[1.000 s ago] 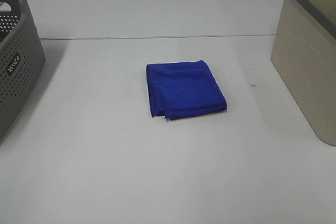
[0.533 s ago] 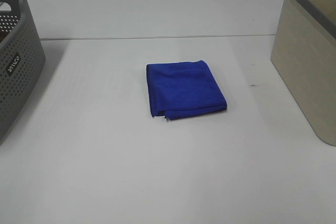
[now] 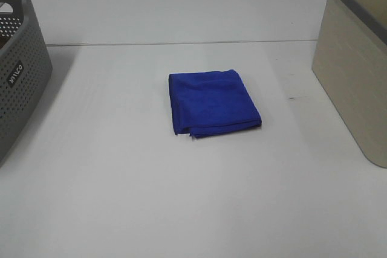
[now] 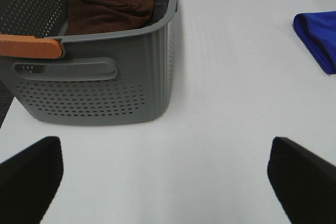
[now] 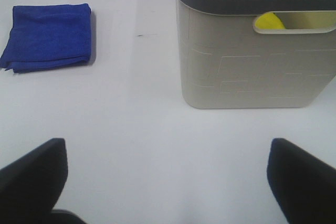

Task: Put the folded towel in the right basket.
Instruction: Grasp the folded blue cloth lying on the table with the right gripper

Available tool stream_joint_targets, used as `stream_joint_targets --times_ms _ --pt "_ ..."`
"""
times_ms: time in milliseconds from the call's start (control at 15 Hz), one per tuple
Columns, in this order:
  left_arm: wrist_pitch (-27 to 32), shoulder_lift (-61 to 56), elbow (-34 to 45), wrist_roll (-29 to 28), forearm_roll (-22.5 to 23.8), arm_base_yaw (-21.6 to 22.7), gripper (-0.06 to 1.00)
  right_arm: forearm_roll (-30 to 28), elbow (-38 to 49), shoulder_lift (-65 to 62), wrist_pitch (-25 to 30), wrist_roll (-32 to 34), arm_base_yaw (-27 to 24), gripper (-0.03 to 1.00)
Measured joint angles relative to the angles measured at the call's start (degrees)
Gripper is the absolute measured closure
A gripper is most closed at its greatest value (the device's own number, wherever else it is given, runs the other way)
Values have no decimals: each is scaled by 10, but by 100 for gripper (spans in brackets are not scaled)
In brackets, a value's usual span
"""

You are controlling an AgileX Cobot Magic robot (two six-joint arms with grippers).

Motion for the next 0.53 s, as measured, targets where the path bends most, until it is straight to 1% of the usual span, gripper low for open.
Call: stream_joint_targets --times_ms 533 --pt "0 0 0 0 0 0 -4 0 0 0 0 0 0 -2"
